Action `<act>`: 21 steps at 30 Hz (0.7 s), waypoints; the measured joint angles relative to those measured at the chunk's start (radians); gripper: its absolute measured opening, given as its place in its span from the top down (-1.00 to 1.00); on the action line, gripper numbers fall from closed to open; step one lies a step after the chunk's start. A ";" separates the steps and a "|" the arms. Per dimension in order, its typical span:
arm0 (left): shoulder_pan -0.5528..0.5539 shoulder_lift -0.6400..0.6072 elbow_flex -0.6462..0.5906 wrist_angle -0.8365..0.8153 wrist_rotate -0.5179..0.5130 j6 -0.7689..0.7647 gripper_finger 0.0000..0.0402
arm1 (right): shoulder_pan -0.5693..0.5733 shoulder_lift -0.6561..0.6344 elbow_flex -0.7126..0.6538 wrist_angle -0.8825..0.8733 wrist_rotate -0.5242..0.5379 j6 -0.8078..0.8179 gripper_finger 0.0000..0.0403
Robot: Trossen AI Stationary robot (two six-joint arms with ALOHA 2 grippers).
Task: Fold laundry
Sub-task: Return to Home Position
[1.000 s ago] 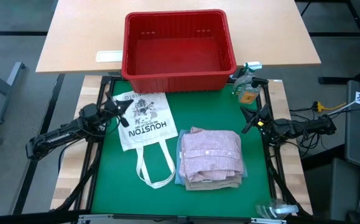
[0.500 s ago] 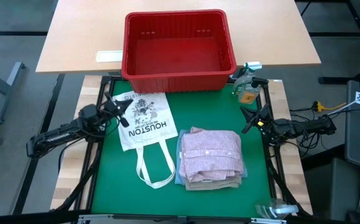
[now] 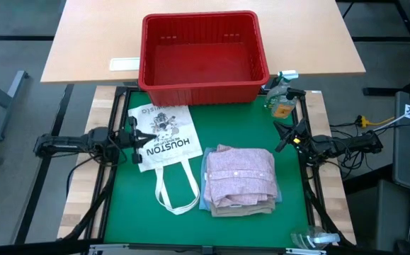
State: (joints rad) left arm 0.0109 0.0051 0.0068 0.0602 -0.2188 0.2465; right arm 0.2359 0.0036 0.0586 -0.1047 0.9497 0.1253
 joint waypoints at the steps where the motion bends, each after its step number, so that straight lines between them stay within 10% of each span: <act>1: -0.017 0.000 0.000 0.000 0.000 0.000 1.00 | 0.000 0.000 0.000 0.000 0.000 0.000 0.97; 21: -0.057 0.000 0.000 0.000 0.000 0.000 1.00 | -0.001 -0.001 -0.004 0.014 0.000 0.000 0.97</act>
State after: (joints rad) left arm -0.0463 0.0051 0.0071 0.0601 -0.2192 0.2463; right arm 0.2353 0.0029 0.0545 -0.0911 0.9494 0.1249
